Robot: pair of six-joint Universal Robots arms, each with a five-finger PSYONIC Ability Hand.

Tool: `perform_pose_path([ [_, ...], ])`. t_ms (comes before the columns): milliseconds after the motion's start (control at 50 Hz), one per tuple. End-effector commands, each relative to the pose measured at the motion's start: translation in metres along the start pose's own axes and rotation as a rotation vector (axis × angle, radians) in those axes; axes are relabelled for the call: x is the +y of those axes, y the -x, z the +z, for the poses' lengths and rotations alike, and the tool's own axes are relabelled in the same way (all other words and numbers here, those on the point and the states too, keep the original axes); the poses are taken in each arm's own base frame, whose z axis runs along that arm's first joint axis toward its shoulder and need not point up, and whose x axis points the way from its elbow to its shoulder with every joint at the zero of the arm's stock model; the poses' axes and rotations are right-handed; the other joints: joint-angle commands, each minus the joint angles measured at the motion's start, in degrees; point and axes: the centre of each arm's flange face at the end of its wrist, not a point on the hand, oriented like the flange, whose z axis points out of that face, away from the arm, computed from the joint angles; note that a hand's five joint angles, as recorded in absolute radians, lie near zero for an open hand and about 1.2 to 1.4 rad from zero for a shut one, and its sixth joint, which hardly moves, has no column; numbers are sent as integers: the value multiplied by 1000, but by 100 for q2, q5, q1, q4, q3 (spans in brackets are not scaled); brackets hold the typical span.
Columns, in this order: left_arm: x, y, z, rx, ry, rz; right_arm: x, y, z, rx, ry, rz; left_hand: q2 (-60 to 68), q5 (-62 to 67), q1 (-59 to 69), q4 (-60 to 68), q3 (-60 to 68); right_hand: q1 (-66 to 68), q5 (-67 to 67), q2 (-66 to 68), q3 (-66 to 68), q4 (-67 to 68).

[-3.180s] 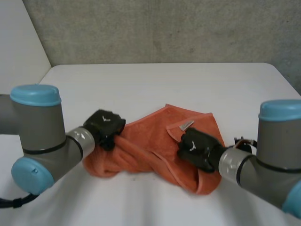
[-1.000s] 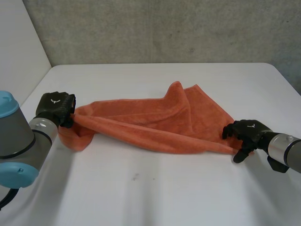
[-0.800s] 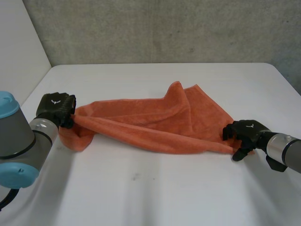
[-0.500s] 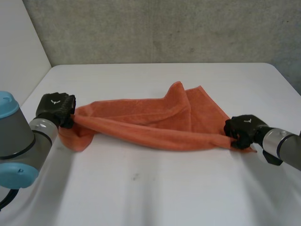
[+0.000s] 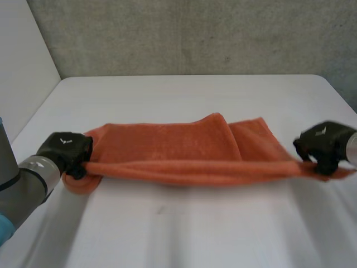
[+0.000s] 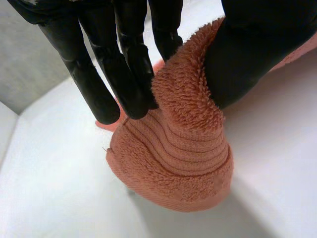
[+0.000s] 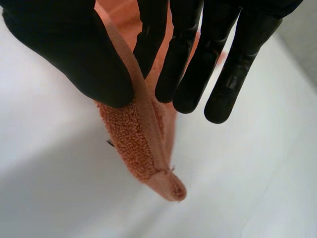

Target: Fold the laundry

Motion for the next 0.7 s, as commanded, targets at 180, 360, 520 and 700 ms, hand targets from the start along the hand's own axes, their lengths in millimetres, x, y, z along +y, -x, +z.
perform_pose_path([
  [180,-58,27,73,-101,-237,116,-64,-40,66,285,-238,-55,1153,1412,1406,1157,1155,2556,1367,1305,1246,1190],
  [360,-202,85,52,-380,-855,110,-174,-129,-10,736,-922,116,1271,1531,1525,1276,1273,2556,1367,1305,1246,1190],
  [520,-213,86,29,-430,-981,95,-157,-109,-29,711,-969,118,1286,1545,1539,1290,1288,2556,1367,1305,1246,1190],
  [700,-90,33,62,-248,-612,87,-87,-36,33,403,-712,137,1170,1430,1424,1175,1173,2556,1367,1305,1246,1190],
])
